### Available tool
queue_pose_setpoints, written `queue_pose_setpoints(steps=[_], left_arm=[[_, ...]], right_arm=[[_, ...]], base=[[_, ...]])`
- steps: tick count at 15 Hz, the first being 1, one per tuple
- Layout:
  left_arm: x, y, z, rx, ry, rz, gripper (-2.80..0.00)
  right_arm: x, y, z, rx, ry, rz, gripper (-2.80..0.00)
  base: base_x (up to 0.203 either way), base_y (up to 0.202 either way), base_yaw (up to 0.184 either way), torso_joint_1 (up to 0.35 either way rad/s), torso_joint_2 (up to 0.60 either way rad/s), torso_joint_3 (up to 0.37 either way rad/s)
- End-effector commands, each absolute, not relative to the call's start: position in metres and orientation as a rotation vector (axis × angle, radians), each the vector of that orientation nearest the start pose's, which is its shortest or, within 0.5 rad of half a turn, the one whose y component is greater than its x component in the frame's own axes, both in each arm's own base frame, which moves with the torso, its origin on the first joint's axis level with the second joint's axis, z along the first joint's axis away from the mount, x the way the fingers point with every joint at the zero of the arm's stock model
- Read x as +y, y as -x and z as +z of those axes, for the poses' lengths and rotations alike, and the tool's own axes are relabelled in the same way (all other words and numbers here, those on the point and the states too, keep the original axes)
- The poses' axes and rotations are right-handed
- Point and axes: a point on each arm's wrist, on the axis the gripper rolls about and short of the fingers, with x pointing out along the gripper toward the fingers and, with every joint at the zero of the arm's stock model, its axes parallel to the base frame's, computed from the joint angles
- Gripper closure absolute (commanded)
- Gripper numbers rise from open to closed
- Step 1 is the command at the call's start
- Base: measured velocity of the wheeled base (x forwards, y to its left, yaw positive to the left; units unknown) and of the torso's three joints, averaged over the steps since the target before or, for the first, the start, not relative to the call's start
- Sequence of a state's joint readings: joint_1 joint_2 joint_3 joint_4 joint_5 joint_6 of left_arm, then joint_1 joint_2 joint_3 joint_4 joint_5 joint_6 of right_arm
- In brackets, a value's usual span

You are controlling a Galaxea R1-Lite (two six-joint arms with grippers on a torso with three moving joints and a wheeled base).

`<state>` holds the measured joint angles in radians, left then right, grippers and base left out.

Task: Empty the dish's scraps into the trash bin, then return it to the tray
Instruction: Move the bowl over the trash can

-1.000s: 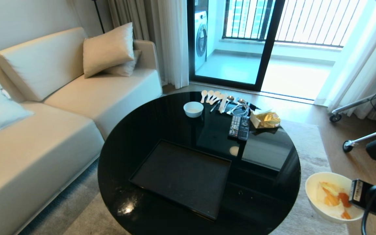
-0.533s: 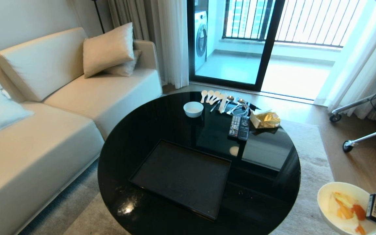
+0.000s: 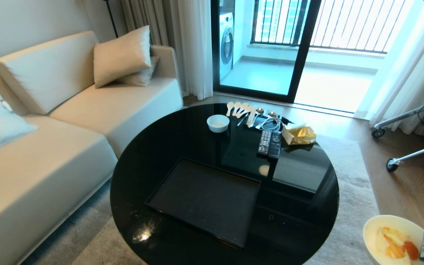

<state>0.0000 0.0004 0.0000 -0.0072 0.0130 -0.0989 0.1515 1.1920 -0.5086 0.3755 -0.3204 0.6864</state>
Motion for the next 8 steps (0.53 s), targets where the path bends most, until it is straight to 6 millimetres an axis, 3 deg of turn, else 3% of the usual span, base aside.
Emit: queue_pose_setpoints(steps=[1, 8], left_arm=[[0.0003, 0.0228, 0.0763, -0.008, 0.100, 0.013, 0.00], [0.0003, 0.0228, 0.0763, -0.008, 0.100, 0.013, 0.00]], right_arm=[[0.0102, -0.1134, 0.1353, 0.922, -0.378, -0.496, 0.00], [0.0098, -0.1113, 0.1329, 0.930, -0.373, -0.498, 0.00]], base=[[0.000, 0.000, 0.000, 0.000, 0.00, 0.000], [0.000, 0.000, 0.000, 0.000, 0.00, 0.000]])
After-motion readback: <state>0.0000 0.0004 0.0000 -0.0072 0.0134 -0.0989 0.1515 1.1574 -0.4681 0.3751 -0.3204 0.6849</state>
